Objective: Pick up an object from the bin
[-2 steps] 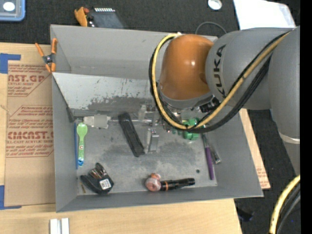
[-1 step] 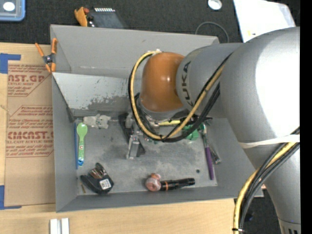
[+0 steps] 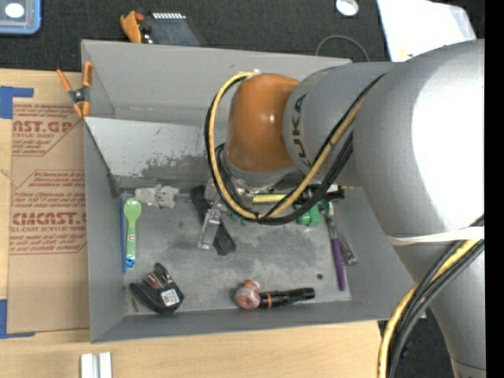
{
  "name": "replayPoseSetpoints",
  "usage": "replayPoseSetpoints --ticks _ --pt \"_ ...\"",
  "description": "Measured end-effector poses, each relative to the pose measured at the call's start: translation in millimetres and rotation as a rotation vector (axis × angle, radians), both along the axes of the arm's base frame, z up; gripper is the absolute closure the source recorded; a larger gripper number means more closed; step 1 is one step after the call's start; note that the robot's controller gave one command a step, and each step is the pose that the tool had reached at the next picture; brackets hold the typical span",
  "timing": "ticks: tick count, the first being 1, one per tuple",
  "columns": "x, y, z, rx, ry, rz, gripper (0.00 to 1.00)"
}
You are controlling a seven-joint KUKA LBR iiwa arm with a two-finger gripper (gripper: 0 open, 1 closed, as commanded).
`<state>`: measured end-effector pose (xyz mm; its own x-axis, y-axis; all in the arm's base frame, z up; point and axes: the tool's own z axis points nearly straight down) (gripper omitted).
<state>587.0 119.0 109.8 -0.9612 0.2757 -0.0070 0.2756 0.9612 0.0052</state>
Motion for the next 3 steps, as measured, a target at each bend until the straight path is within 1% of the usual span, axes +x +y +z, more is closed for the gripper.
replayPoseSetpoints --ticks 1,2,3 --pt "-5.6 -29 -11 0.000 0.011 -0.105 0.00" --pt "-0.3 -29 -38 0.005 0.002 -0.226 0.00" --pt "-5.6 -13 -39 0.003 0.008 -0.615 1.00"
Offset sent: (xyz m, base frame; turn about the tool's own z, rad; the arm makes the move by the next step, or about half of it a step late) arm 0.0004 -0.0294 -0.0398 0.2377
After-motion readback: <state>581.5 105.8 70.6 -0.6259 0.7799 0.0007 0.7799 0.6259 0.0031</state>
